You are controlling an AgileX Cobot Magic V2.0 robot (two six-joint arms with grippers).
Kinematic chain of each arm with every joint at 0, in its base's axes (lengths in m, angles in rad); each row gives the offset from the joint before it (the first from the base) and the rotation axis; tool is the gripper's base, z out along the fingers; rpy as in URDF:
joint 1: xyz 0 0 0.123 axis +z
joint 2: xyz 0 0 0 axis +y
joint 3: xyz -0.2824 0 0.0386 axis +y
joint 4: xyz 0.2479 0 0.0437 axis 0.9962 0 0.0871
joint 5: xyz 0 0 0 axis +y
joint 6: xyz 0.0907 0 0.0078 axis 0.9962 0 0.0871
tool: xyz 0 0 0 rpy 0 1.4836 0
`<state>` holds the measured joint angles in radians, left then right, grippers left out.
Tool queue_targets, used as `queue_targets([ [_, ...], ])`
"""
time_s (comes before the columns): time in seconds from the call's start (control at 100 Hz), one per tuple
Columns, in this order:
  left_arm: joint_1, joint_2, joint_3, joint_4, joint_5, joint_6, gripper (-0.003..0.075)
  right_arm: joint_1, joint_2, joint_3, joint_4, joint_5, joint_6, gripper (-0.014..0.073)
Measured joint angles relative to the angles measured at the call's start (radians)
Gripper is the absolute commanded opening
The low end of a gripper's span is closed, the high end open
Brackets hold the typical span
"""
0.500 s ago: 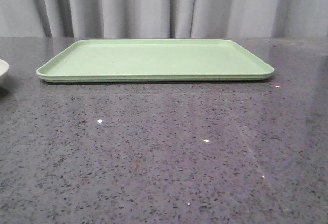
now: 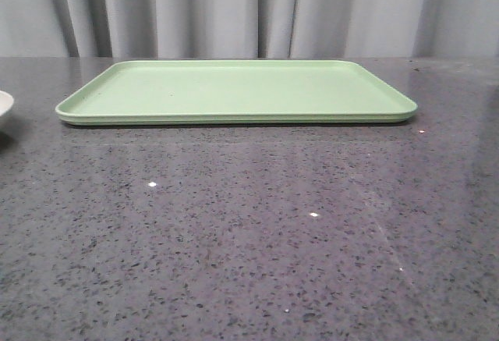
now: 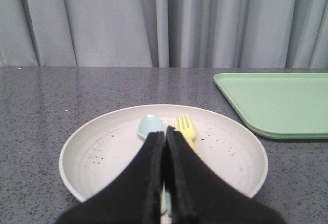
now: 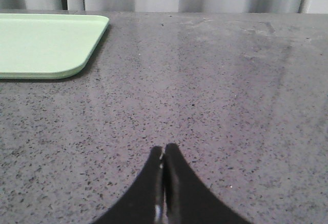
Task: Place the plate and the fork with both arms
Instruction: 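Move the left gripper over the white plate and open it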
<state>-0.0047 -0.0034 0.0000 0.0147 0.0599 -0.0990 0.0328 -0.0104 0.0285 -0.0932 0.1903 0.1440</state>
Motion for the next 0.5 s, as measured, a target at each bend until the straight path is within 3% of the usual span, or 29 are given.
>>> queue_targets([
  [0.3,0.000,0.000,0.000,0.000,0.000,0.000,-0.0020,0.000,0.000,0.000,-0.003,-0.046,0.000,-0.0068],
  [0.5,0.000,0.000,-0.004,-0.006,-0.014,0.000,-0.0020,0.000,0.000,0.000,-0.008,-0.179,0.000,-0.0068],
])
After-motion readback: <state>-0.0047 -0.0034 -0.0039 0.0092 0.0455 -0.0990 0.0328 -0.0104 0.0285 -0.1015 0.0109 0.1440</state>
